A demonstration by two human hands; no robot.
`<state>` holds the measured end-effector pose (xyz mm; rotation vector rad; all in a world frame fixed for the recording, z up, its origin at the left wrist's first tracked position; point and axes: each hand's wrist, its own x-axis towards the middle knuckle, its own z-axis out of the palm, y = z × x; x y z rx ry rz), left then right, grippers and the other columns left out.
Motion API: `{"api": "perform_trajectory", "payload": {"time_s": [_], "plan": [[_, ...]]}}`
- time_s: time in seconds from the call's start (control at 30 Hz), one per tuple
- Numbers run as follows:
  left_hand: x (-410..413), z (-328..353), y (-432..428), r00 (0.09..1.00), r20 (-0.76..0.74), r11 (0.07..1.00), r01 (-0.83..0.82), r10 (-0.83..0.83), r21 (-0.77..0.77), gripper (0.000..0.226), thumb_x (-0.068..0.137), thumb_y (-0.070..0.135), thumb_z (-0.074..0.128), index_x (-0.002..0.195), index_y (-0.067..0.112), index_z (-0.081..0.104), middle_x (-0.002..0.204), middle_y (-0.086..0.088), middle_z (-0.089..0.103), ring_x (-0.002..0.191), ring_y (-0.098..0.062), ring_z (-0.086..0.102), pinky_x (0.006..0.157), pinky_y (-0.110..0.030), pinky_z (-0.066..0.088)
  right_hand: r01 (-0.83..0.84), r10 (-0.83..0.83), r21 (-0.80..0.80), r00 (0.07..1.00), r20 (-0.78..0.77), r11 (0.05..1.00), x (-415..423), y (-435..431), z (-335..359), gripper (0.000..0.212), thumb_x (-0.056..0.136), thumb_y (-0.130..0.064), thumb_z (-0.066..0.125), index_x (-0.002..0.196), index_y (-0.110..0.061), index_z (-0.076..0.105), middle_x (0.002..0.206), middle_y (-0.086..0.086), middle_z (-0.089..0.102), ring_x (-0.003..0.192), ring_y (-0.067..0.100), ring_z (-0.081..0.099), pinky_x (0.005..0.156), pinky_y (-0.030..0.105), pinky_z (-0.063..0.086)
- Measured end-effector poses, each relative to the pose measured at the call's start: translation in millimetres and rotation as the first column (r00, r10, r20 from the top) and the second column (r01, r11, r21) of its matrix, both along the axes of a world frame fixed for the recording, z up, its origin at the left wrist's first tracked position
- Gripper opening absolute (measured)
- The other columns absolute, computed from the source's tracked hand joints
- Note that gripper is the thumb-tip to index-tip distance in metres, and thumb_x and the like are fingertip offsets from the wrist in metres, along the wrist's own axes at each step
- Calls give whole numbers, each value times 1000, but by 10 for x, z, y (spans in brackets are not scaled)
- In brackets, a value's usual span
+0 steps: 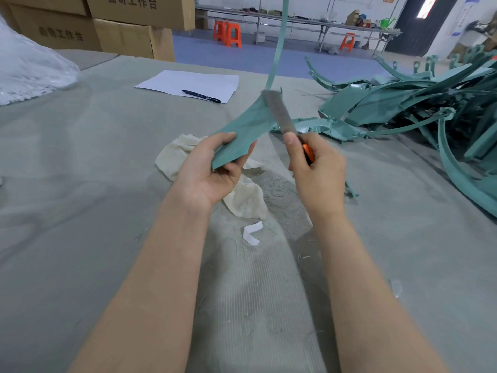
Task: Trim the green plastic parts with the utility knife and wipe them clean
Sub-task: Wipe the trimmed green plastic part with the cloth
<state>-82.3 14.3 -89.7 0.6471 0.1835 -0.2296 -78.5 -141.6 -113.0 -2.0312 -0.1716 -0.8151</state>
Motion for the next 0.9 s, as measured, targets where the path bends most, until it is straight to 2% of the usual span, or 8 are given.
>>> {"api": "perform_trajectory", "payload": {"time_s": [0.17, 0.37, 0.57, 0.73, 0.9], "plan": [[7, 1, 19, 1000, 3, 1000, -10, 10, -11, 7, 93, 6, 50, 91, 8, 58, 72, -6, 70, 64, -14, 71, 35, -7, 29, -52, 52, 1, 998, -37, 999, -11, 20, 5, 32, 94, -47, 54, 65, -34, 48, 59, 9, 58, 61, 27, 56, 62, 45, 49], [12, 2, 22, 1000, -4, 999, -25, 25, -42, 7, 92, 7, 53, 96, 7, 58, 71, -6, 70, 62, -14, 71, 34, -9, 32, -161, 161, 1, 983, -84, 987, -15, 17, 6, 38, 94, -46, 55, 76, -13, 61, 61, 14, 58, 60, 31, 56, 61, 48, 50], [18, -2, 47, 999, -12, 997, -47, 46, -67, 7, 90, 8, 54, 95, 6, 58, 71, -7, 70, 61, -14, 70, 35, -9, 34, -257, 258, 22, 957, -136, 966, -22, 38, 18, 39, 94, -42, 57, 76, -7, 62, 61, 15, 58, 60, 33, 55, 60, 48, 50], [35, -3, 59, 999, -24, 994, -42, 40, -98, 10, 91, 9, 53, 83, 7, 58, 63, -5, 68, 54, -12, 68, 35, -9, 35, -346, 339, -1, 919, -200, 938, -42, 70, 21, 35, 93, -42, 58, 69, -17, 61, 54, 7, 57, 47, 12, 50, 57, 40, 50], [51, -3, 71, 1000, -28, 991, -10, 6, -137, 11, 90, 8, 53, 80, 6, 58, 61, -3, 65, 48, -10, 63, 34, -9, 35, -414, 414, 46, 882, -226, 909, -50, 66, 26, 33, 93, -39, 59, 69, -17, 62, 50, -5, 54, 44, 4, 51, 50, 26, 47]]}}
